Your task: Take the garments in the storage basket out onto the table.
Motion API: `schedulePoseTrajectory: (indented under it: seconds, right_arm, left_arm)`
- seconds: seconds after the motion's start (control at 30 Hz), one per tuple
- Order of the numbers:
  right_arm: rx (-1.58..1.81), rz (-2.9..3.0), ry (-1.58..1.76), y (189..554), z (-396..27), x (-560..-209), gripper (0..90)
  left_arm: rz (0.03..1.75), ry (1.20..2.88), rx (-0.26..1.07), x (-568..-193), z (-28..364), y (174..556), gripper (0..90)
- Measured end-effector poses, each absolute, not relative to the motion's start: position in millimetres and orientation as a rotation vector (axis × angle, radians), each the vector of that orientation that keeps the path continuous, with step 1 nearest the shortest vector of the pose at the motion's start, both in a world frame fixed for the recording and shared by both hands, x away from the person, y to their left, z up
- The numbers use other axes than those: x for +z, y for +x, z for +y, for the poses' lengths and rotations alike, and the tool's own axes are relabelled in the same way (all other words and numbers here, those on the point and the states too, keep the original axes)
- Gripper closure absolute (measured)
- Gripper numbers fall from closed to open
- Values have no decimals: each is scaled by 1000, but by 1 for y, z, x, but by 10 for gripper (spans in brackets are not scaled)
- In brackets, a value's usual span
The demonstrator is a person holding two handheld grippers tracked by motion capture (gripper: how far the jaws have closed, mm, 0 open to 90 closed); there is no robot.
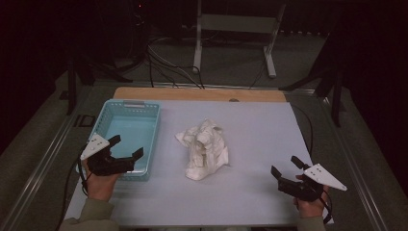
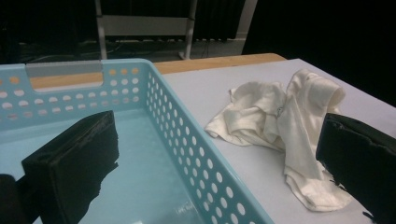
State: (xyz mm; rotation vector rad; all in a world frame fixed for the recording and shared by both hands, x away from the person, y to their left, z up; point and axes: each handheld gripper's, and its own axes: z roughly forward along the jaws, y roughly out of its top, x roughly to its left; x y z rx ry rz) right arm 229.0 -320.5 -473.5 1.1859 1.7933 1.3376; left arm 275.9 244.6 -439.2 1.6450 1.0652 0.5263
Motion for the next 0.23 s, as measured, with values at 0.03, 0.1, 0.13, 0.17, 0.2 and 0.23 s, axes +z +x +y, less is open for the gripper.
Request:
schedulePoseTrajectory:
  seconds: [0.03, 0.1, 0.13, 0.17, 0.2, 0.23]
  right_arm:
    - [1338, 1793, 1186, 229, -321, -473, 141]
    - [1338, 1793, 1185, 229, -321, -473, 141]
    - [1338, 1792, 1185, 229, -321, -473, 140]
    - [1337, 1790, 1185, 229, -321, -473, 140]
    - [1338, 1789, 1185, 229, -321, -473, 140]
    - [1338, 1788, 1185, 229, -321, -473, 140]
  left_arm:
    - [1068, 1641, 529, -440, 244, 276, 0]
    - [1071, 1644, 521, -442, 244, 276, 0]
    - [1074, 1648, 522, -443, 244, 276, 0]
    - [1075, 1649, 521, -444, 244, 276, 0]
    - [1077, 1649, 520, -445, 243, 276, 0]
    - [1077, 1649, 520, -445, 243, 276, 0]
